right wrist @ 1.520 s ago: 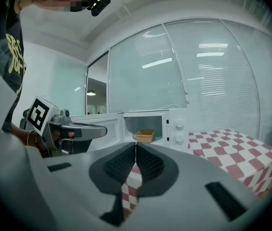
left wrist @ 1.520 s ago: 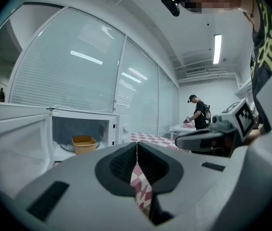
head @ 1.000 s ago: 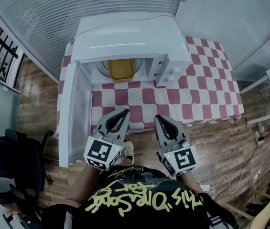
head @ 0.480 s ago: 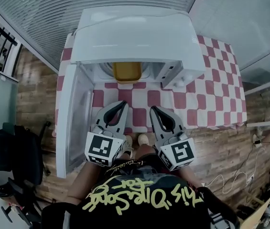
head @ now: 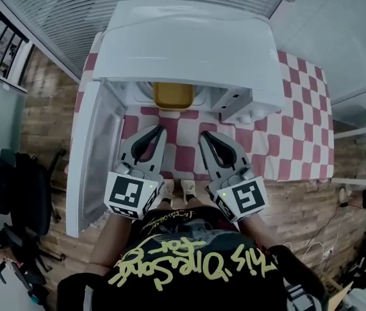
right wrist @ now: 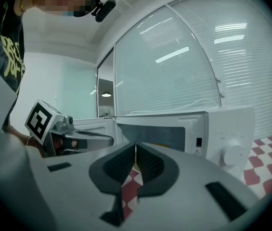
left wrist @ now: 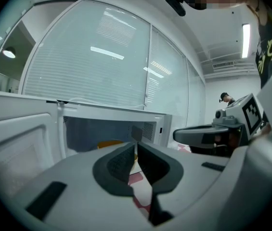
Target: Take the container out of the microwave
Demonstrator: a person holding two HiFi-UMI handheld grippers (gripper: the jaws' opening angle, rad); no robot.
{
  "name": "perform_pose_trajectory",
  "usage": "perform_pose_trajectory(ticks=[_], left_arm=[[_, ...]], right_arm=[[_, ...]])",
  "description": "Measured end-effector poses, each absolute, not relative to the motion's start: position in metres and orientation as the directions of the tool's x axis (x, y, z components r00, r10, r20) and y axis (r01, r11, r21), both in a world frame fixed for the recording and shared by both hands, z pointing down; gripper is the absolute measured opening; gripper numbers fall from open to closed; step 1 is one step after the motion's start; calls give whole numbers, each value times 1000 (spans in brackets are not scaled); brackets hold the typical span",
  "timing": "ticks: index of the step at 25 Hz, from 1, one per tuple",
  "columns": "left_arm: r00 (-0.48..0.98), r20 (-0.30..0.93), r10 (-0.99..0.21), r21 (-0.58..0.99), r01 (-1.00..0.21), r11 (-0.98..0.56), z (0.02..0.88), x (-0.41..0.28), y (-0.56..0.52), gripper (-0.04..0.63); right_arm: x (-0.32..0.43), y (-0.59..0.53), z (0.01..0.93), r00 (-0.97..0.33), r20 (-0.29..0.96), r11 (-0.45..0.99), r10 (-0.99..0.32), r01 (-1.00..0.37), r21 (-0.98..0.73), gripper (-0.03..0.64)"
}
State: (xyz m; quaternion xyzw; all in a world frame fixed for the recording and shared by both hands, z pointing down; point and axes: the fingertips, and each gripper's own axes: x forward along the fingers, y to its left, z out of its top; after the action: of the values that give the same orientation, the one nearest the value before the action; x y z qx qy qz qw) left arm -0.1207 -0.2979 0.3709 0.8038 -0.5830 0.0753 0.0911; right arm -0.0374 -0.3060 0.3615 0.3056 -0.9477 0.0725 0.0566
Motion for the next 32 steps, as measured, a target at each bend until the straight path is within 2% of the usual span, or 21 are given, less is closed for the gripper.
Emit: perform_pose_trajectory(ticks=[8,10,11,13,16,21,27,32], left_arm=[[295,220,-930,83,-955,-283,371,-124,-302,18],[293,224,-929,92,-956,-279,374,-126,-302,73],[295,226,-928,92,-955,-281,375,-127,-303,96],[303,229,-925,92,-953,-289,378,-127,-305,127],[300,233,-925,100,-953,-284,384,-128,-309,156],[288,262,-921,110,-957,-269,399,-135,-318,201],[268,280,-922,60,-963,-262,416,-141,-324,229],[271,296,-916,38,-962,-272,429,-143,-330,241]], right_arm=[[-40,-313,369,-824,175,825,-538,-558,-93,12],[-41,-315,373,-822,189,825,-537,-559,-85,14],[-42,-316,376,-824,195,828,-532,-554,-82,25],[-47,-319,381,-833,196,839,-517,-539,-77,108],[-50,-324,394,-833,224,842,-506,-533,-81,115],[-56,-334,412,-814,277,842,-511,-539,-30,192],[-68,-354,427,-798,281,835,-533,-550,25,219],[-74,-363,440,-794,302,834,-528,-552,8,225]])
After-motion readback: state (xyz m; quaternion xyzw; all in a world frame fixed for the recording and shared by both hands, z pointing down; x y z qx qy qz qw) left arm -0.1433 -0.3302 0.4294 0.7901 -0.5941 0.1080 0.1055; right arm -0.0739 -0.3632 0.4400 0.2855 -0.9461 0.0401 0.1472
